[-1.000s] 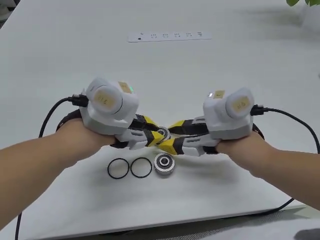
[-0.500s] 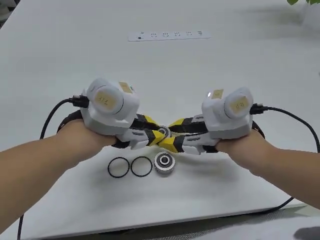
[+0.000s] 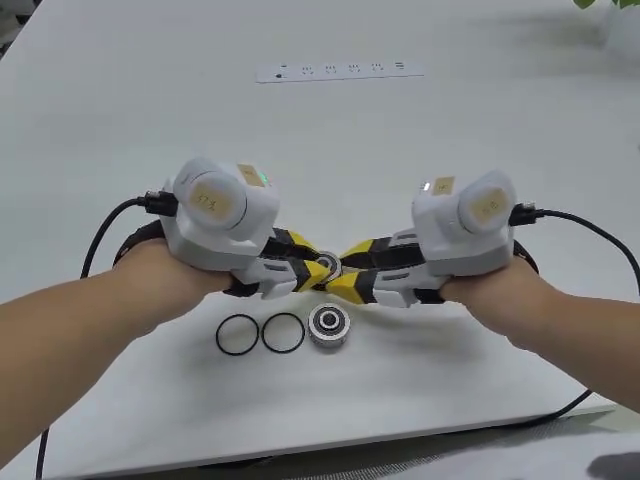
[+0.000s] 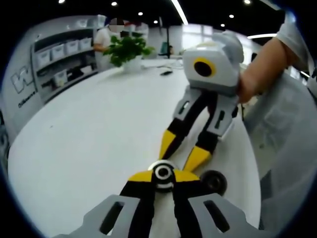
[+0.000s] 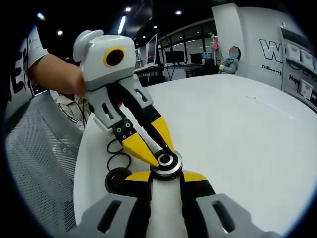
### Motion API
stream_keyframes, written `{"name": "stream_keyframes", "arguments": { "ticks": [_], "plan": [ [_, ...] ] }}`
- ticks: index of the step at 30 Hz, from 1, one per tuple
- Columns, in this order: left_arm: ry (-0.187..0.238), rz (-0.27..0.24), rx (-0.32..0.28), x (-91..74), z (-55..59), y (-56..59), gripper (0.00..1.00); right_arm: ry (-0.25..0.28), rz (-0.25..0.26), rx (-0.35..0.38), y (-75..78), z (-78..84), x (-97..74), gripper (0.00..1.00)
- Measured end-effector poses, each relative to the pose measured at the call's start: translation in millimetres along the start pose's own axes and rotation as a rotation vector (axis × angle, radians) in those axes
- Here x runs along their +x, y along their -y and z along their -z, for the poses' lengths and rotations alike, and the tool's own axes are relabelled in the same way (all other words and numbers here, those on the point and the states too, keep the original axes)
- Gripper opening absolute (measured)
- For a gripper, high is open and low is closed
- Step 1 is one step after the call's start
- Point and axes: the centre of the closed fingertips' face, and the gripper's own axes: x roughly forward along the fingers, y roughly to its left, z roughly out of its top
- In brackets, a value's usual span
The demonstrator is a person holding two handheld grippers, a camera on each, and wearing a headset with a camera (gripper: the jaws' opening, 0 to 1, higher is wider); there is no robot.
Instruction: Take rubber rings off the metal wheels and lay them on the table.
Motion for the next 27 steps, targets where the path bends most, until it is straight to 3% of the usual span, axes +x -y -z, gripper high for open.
{"name": "stream_keyframes", "arguments": {
  "ticks": [19,27],
  "plan": [
    [-0.003,-0.007,0.008,-1.4,0.8,-0.7,0.13,-0.001,-0.012,0.055,-4.7,2.2,-3.8,0.04],
    [-0.007,-0.013,0.018,-2.1,0.6,0.9,0.13,0.009,-0.014,0.137,-2.1,3.3,-6.6,0.00]
  ]
}}
